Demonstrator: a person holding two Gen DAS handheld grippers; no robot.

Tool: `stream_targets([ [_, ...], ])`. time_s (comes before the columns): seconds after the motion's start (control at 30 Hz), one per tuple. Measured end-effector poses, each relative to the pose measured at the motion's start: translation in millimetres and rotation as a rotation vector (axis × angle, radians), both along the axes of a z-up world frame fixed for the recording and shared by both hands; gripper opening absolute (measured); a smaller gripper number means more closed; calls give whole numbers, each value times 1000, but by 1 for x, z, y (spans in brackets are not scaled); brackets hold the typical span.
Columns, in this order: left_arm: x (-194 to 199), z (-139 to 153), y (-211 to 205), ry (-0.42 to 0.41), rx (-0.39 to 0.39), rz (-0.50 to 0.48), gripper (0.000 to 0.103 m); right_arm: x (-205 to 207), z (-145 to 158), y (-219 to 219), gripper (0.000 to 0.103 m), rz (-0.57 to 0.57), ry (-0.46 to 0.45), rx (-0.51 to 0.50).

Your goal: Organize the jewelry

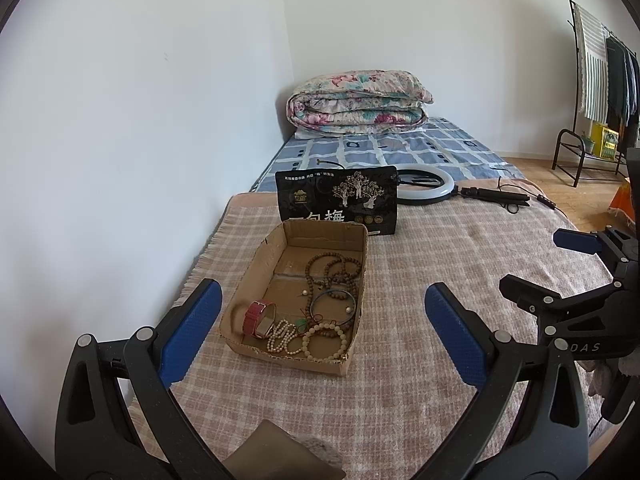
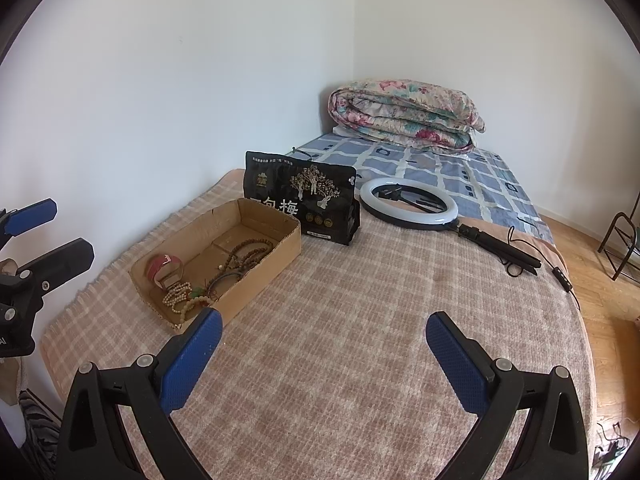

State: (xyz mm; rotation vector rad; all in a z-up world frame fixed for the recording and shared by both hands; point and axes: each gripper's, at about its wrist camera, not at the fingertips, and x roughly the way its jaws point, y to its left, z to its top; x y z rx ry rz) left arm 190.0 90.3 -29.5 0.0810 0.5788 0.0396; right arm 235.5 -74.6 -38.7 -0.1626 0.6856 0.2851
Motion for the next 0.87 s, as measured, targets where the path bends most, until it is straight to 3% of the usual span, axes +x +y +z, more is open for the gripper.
stream_targets([
  [0.87, 1, 4, 5, -11, 8, 7, 103, -2, -6, -5, 103, 6, 10, -3],
])
